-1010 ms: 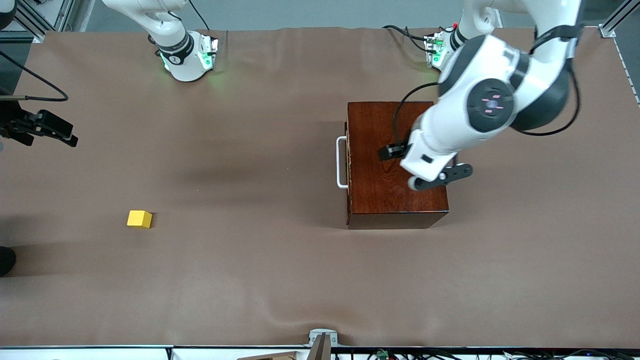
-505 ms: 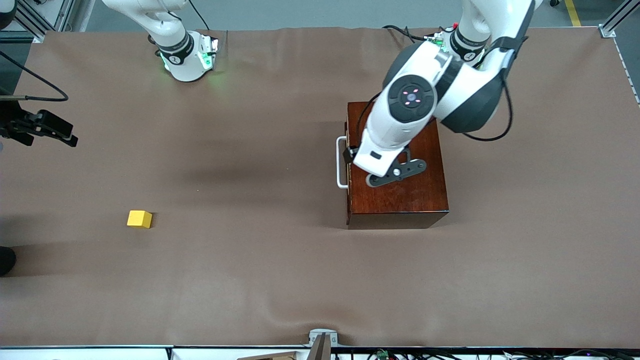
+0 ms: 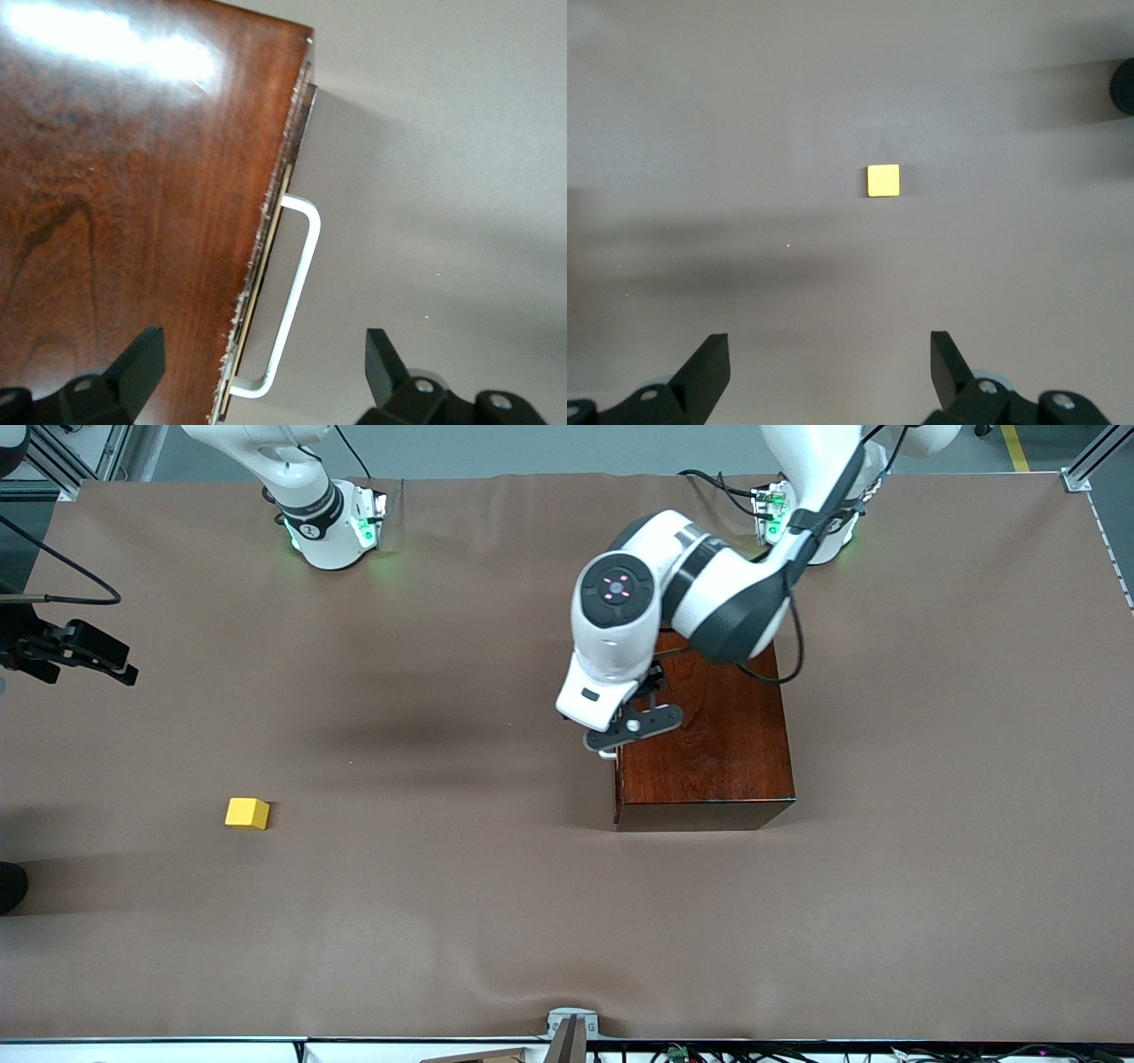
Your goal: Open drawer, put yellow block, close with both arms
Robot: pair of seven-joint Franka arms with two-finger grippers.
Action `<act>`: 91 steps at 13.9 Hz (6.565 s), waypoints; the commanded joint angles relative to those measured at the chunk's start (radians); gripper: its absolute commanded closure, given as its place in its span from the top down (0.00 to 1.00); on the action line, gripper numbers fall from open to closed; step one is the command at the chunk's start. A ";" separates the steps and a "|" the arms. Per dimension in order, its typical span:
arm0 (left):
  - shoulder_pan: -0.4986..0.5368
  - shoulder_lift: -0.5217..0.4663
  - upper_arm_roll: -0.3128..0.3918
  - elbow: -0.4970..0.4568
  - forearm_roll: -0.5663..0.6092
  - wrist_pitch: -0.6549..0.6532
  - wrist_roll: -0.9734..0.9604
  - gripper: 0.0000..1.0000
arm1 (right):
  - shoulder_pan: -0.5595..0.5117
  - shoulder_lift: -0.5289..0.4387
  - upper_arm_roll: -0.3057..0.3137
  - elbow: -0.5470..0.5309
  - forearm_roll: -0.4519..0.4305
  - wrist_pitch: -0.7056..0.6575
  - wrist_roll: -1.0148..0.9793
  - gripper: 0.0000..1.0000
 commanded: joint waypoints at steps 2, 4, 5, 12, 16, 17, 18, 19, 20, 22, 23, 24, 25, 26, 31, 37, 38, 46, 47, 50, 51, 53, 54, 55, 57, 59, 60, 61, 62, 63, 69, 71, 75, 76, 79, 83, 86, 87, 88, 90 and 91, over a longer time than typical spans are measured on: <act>-0.108 0.060 0.064 0.062 0.075 -0.005 -0.025 1.00 | -0.004 -0.012 0.007 -0.007 -0.011 0.004 0.012 1.00; -0.206 0.108 0.161 0.091 0.075 -0.003 -0.025 1.00 | -0.004 -0.012 0.007 -0.007 -0.012 0.004 0.012 1.00; -0.252 0.126 0.213 0.104 0.074 -0.003 -0.023 1.00 | -0.004 -0.012 0.007 -0.007 -0.012 0.004 0.012 1.00; -0.339 0.200 0.278 0.124 0.078 0.060 -0.023 1.00 | -0.004 -0.012 0.007 -0.007 -0.011 0.004 0.012 1.00; -0.359 0.218 0.288 0.121 0.093 0.049 -0.023 1.00 | -0.002 -0.012 0.007 -0.007 -0.011 0.004 0.012 1.00; -0.359 0.218 0.287 0.116 0.095 0.043 -0.023 1.00 | -0.002 -0.012 0.007 -0.008 -0.011 0.002 0.012 1.00; -0.359 0.220 0.285 0.114 0.095 0.023 -0.023 1.00 | -0.002 -0.012 0.007 -0.008 -0.011 0.004 0.012 1.00; -0.359 0.220 0.284 0.111 0.095 0.006 -0.023 1.00 | -0.002 -0.012 0.007 -0.007 -0.011 0.002 0.012 1.00; -0.359 0.221 0.285 0.102 0.096 0.000 -0.023 1.00 | -0.002 -0.012 0.007 -0.008 -0.011 0.002 0.012 1.00; -0.360 0.234 0.284 0.101 0.097 -0.002 -0.023 1.00 | -0.002 -0.012 0.007 -0.008 -0.011 0.002 0.012 1.00; -0.360 0.238 0.285 0.101 0.097 -0.002 -0.023 1.00 | -0.002 -0.012 0.007 -0.008 -0.011 0.002 0.012 1.00; -0.360 0.246 0.284 0.101 0.097 -0.002 -0.023 1.00 | -0.002 -0.012 0.007 -0.008 -0.011 0.002 0.012 1.00; -0.360 0.248 0.284 0.101 0.097 -0.002 -0.023 1.00 | -0.002 -0.012 0.007 -0.008 -0.011 0.001 0.012 1.00; -0.360 0.249 0.284 0.101 0.097 -0.002 -0.023 1.00 | -0.002 -0.012 0.007 -0.008 -0.011 0.002 0.012 1.00; -0.359 0.269 0.284 0.107 0.093 0.026 -0.025 1.00 | -0.002 -0.012 0.007 -0.008 -0.012 0.001 0.011 1.00; -0.359 0.267 0.282 0.111 0.089 0.070 -0.043 1.00 | -0.002 -0.012 0.007 -0.008 -0.011 0.001 0.011 1.00; -0.359 0.267 0.281 0.111 0.089 0.084 -0.052 1.00 | -0.002 -0.012 0.007 -0.008 -0.011 0.001 0.011 1.00; -0.360 0.269 0.269 0.111 0.081 0.213 -0.132 1.00 | -0.002 -0.012 0.007 -0.008 -0.011 0.001 0.011 1.00; -0.360 0.271 0.261 0.111 0.081 0.231 -0.135 1.00 | -0.002 -0.012 0.007 -0.008 -0.011 0.001 0.011 1.00; -0.360 0.274 0.253 0.111 0.081 0.271 -0.138 1.00 | -0.002 -0.012 0.007 -0.008 -0.012 0.001 0.011 1.00; -0.360 0.278 0.244 0.111 0.080 0.282 -0.140 1.00 | -0.002 -0.012 0.007 -0.008 -0.011 0.001 0.011 1.00; -0.360 0.278 0.238 0.111 0.080 0.299 -0.151 1.00 | -0.002 -0.012 0.007 -0.008 -0.012 0.001 0.011 1.00; -0.360 0.278 0.236 0.111 0.080 0.308 -0.157 1.00 | -0.002 -0.012 0.007 -0.008 -0.012 0.001 0.011 1.00; -0.360 0.280 0.227 0.111 0.080 0.314 -0.157 1.00 | -0.002 -0.012 0.007 -0.008 -0.012 0.001 0.011 1.00; -0.360 0.284 0.222 0.111 0.080 0.328 -0.158 1.00 | -0.001 -0.011 0.007 -0.008 -0.012 0.001 0.011 1.00; -0.360 0.286 0.221 0.113 0.080 0.339 -0.158 1.00 | -0.001 -0.011 0.007 -0.008 -0.012 0.001 0.011 1.00; -0.360 0.286 0.209 0.113 0.080 0.343 -0.163 1.00 | -0.001 -0.011 0.007 -0.008 -0.012 0.001 0.011 1.00; -0.360 0.286 0.206 0.113 0.080 0.350 -0.178 1.00 | -0.001 -0.011 0.007 -0.008 -0.012 0.001 0.011 1.00; -0.360 0.286 0.206 0.113 0.080 0.357 -0.192 1.00 | -0.001 -0.011 0.007 -0.008 -0.012 0.001 0.011 1.00; -0.360 0.286 0.204 0.113 0.080 0.363 -0.204 1.00 | -0.001 -0.011 0.007 -0.008 -0.012 0.001 0.011 1.00; -0.360 0.287 0.181 0.113 0.080 0.396 -0.253 1.00 | -0.001 -0.011 0.007 -0.008 -0.012 0.001 0.011 1.00; -0.360 0.287 0.181 0.113 0.080 0.420 -0.260 1.00 | -0.001 -0.012 0.007 -0.008 -0.012 0.001 0.011 1.00; -0.353 0.283 0.178 0.111 0.080 0.439 -0.183 1.00 | -0.001 -0.012 0.007 -0.008 -0.012 -0.001 0.009 1.00; -0.350 0.283 0.178 0.113 0.064 0.440 -0.166 1.00 | -0.001 -0.012 0.007 -0.008 -0.012 -0.001 0.009 1.00; -0.351 0.281 0.175 0.113 0.047 0.457 -0.163 1.00 | -0.001 -0.011 0.007 -0.008 -0.012 0.001 0.009 1.00; -0.351 0.275 0.181 0.105 0.049 0.449 -0.163 1.00 | -0.001 -0.012 0.007 -0.008 -0.012 0.001 0.009 1.00; -0.350 0.266 0.184 0.105 0.050 0.405 -0.163 1.00 | -0.001 -0.011 0.007 0.007 -0.006 0.004 0.012 1.00; -0.348 0.260 0.186 0.105 0.050 0.390 -0.163 1.00 | -0.002 -0.011 0.007 0.016 -0.006 0.001 0.012 1.00; -0.348 0.251 0.187 0.105 0.050 0.388 -0.163 1.00 | -0.002 -0.011 0.007 0.016 -0.009 0.001 0.012 1.00; -0.348 0.234 0.187 0.105 0.047 0.386 -0.163 1.00 | -0.004 -0.011 0.007 0.017 -0.008 -0.001 0.012 1.00; -0.348 0.231 0.187 0.105 0.049 0.383 -0.163 1.00 | -0.004 -0.011 0.007 0.017 -0.011 -0.002 0.012 1.00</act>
